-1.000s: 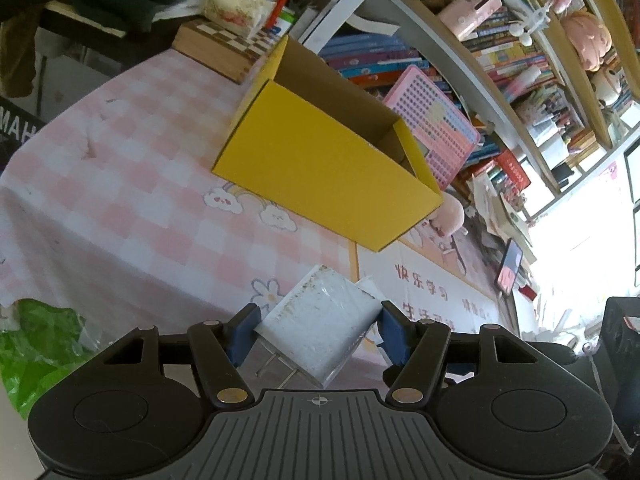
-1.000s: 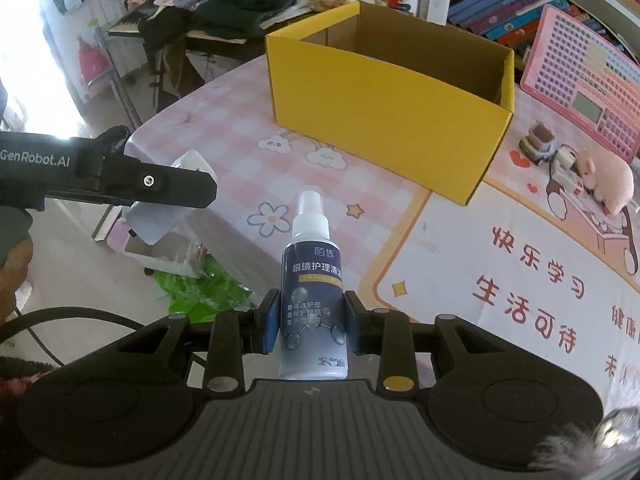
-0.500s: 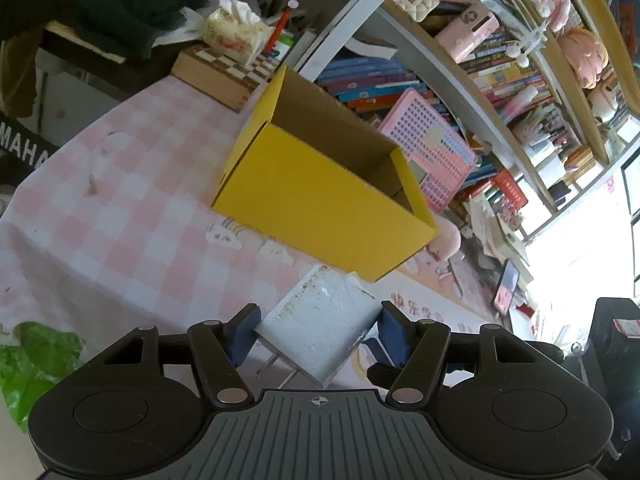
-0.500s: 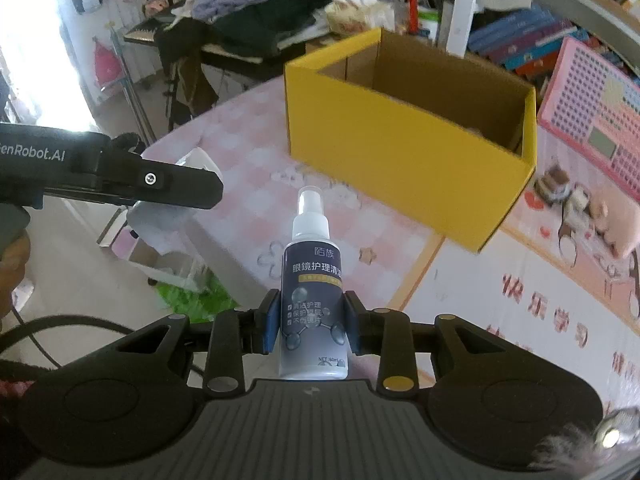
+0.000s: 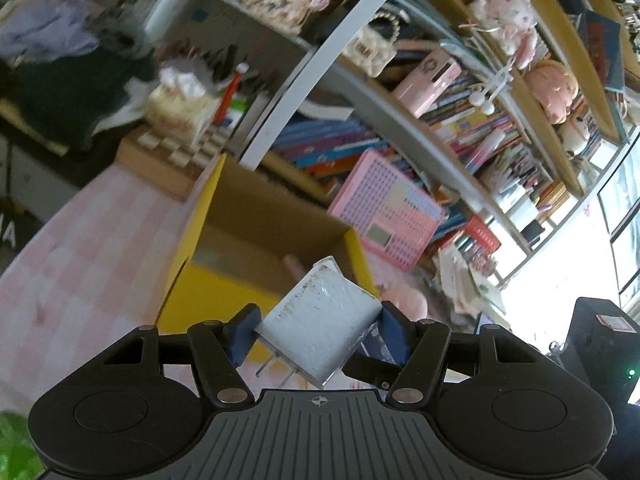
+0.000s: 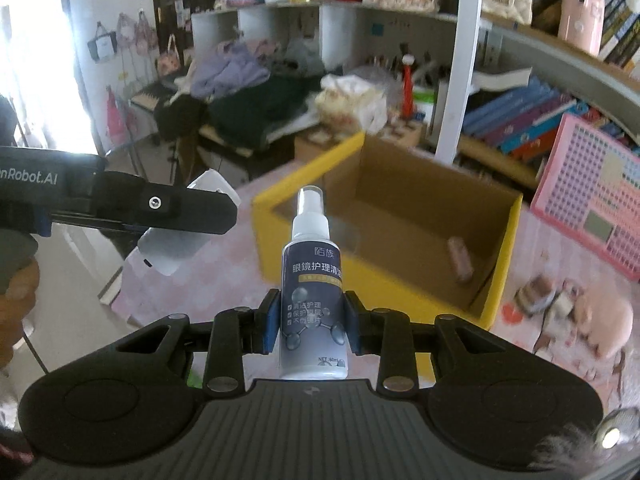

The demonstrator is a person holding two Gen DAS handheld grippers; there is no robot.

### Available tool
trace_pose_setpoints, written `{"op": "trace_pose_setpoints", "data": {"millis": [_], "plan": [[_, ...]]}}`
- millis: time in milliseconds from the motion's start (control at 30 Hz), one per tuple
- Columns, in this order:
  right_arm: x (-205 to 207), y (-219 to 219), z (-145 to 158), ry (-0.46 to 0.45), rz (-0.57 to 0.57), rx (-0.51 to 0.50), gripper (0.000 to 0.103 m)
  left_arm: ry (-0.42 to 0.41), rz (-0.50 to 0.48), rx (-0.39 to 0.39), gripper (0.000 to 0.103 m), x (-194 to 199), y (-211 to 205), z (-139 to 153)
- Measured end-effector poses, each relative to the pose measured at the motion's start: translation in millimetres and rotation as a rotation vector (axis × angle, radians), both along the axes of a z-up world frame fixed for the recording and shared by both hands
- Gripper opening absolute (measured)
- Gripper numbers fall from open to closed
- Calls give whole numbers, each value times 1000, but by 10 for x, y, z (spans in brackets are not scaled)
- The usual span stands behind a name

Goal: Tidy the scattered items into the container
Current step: 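Lower both held items over and into the yellow box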

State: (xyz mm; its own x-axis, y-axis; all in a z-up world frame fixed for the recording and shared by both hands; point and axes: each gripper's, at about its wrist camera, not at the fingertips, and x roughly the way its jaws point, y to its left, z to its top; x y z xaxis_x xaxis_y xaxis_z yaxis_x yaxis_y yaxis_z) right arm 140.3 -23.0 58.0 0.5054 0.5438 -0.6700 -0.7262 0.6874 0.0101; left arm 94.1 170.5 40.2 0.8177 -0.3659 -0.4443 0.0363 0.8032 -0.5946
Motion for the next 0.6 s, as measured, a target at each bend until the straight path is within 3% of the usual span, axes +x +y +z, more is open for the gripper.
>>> {"op": "trace_pose_setpoints", "data": {"millis": [300,600], "plan": [[699,23,32,-58,-31,-69,31,4,-23,52,64,688,-92,-38],[1427,232,-315,-31,9,-231,31,64,-58,228,64,1523,-201,-140]]}}
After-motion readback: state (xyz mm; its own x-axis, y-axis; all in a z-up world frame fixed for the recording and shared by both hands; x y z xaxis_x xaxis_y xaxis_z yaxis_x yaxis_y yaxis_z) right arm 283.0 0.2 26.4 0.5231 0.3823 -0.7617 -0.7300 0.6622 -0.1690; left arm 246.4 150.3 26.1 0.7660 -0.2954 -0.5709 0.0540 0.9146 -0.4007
